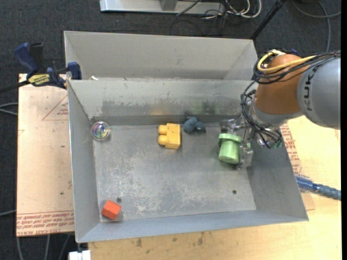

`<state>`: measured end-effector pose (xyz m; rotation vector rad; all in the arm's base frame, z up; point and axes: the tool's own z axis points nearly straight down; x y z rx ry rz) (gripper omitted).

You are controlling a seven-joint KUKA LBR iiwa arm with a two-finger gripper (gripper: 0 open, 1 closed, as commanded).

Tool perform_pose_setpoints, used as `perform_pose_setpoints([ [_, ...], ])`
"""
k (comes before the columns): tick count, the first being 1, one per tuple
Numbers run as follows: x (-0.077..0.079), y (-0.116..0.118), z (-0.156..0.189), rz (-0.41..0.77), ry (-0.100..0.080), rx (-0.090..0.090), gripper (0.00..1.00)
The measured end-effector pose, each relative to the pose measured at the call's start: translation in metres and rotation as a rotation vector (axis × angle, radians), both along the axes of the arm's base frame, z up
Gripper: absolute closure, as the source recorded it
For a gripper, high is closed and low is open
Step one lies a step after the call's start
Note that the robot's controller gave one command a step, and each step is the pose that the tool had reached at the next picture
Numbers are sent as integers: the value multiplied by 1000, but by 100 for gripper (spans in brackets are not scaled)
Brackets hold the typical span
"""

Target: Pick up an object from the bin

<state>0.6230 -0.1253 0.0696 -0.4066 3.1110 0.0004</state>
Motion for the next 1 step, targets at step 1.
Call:
perform_pose_setpoints([
  [1,6,-2,11,0,-17,-6,100],
])
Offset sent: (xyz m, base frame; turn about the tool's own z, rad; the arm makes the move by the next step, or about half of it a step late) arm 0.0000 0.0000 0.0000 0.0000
